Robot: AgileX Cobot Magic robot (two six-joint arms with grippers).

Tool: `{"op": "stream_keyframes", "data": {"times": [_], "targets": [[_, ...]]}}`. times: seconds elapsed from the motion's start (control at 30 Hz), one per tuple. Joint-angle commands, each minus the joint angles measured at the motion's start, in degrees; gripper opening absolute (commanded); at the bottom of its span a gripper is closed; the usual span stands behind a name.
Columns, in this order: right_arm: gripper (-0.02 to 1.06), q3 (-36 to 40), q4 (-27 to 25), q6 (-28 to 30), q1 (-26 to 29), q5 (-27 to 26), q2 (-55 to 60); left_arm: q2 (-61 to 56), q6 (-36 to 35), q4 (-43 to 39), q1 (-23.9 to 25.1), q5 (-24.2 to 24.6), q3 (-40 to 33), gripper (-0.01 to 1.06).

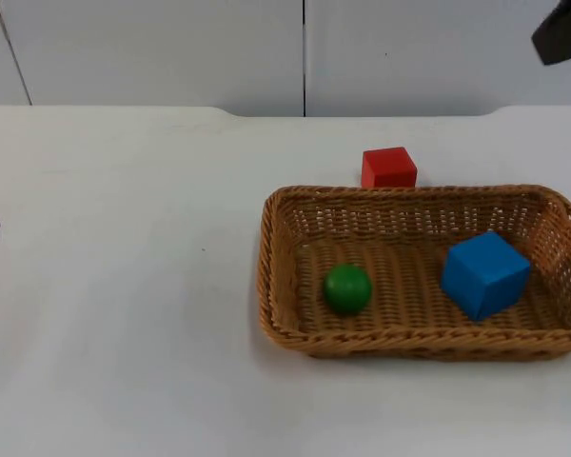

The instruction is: Place all geometric objects except the red cube into the basket.

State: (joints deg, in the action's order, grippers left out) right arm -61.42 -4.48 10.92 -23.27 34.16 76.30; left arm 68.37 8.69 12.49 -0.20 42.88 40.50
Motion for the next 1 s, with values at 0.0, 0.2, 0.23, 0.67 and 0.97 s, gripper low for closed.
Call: {"op": "stream_keyframes", "data": {"times": [0.0,0.2,0.23,0.67,0.97], "targets": [[0.84,-0.1,-0.1,0.0,-0.1,2.1,-3.0,-0.7,0.1,0.6,0.3,0.5,-0.2,1.05],[1.05,-0.1,-0.1,0.0,-0.1,6.8,-8.9,-4.6,2.1,0.6,0.3,3.1,0.9,1.05],[1.05,-0.1,-0.1,0.0,-0.1,7.9,-10.1,-5.4,2.1,0.6,0.3,3.3,1.1,1.05],[1.05,8.7,-0.1,0.0,-0.1,11.0,-31.6,-26.5,2.9,3.0,0.3,7.8,1.4,1.05],[1.05,18.9,-0.1,0.0,-0.1,12.1,-51.1,-43.4,2.9,4.0,0.3,9.2,-4.1,1.05]]}}
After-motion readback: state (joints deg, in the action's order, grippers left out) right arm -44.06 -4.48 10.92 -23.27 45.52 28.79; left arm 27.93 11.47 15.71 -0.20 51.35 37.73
